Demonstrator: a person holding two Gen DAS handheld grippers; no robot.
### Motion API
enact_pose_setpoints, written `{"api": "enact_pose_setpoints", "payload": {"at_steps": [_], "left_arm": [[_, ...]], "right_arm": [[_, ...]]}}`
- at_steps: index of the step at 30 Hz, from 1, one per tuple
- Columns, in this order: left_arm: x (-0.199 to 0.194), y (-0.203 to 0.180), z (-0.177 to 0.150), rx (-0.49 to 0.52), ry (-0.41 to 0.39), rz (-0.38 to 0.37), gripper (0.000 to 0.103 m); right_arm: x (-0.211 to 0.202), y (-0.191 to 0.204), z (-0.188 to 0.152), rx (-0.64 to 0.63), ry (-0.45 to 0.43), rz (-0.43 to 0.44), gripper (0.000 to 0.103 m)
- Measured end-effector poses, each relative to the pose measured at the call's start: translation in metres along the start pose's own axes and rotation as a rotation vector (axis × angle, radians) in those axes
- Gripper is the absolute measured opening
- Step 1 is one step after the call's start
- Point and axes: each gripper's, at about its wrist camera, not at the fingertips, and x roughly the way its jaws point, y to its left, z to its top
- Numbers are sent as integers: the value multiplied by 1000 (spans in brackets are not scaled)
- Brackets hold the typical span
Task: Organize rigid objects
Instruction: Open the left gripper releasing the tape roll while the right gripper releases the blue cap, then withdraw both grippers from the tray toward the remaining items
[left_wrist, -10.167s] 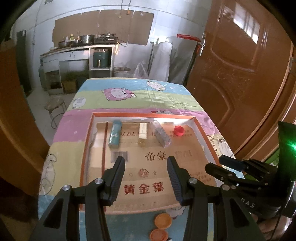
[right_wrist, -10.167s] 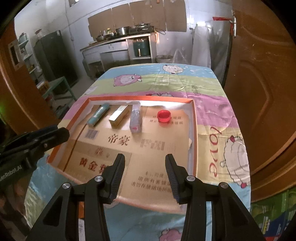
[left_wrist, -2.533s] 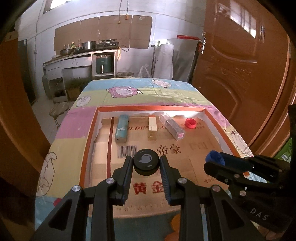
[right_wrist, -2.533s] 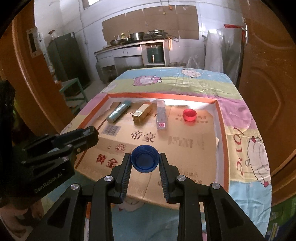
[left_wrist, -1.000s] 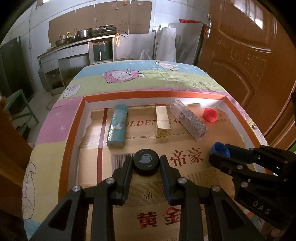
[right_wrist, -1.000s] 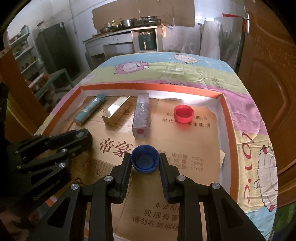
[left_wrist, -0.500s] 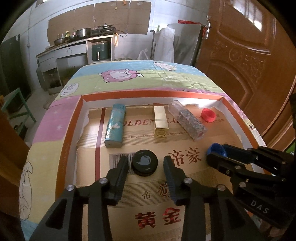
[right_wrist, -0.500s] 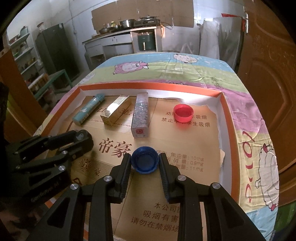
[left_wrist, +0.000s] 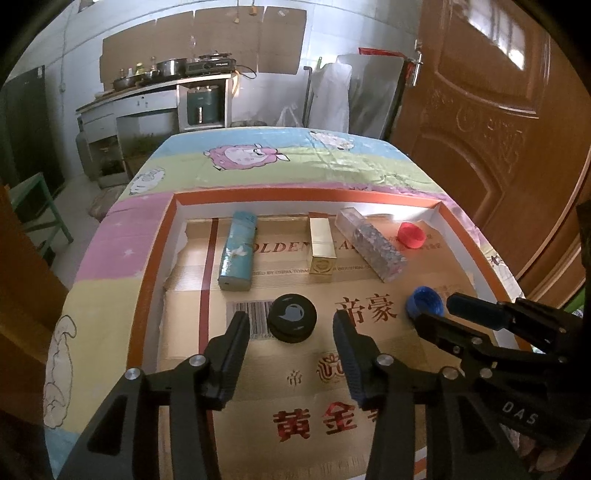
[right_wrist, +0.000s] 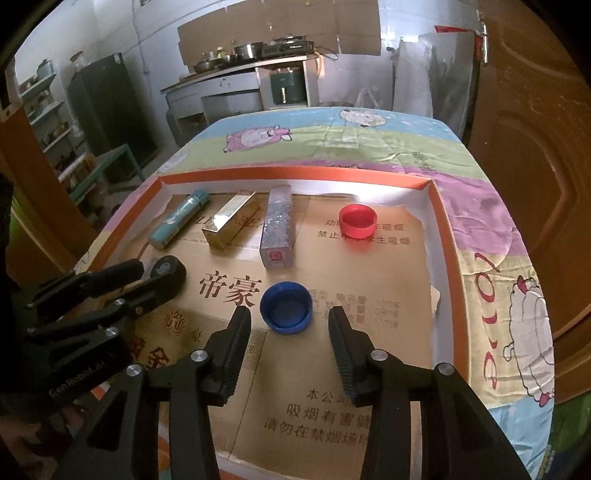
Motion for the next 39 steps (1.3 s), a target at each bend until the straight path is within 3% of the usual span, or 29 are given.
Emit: {"api": "enact_pose_setpoints", "payload": {"at_steps": [39], "left_arm": [[-75,-8,-33,-44,-53,20,47]], "right_arm": [[-84,24,-40,2,-68,-5,45]]}}
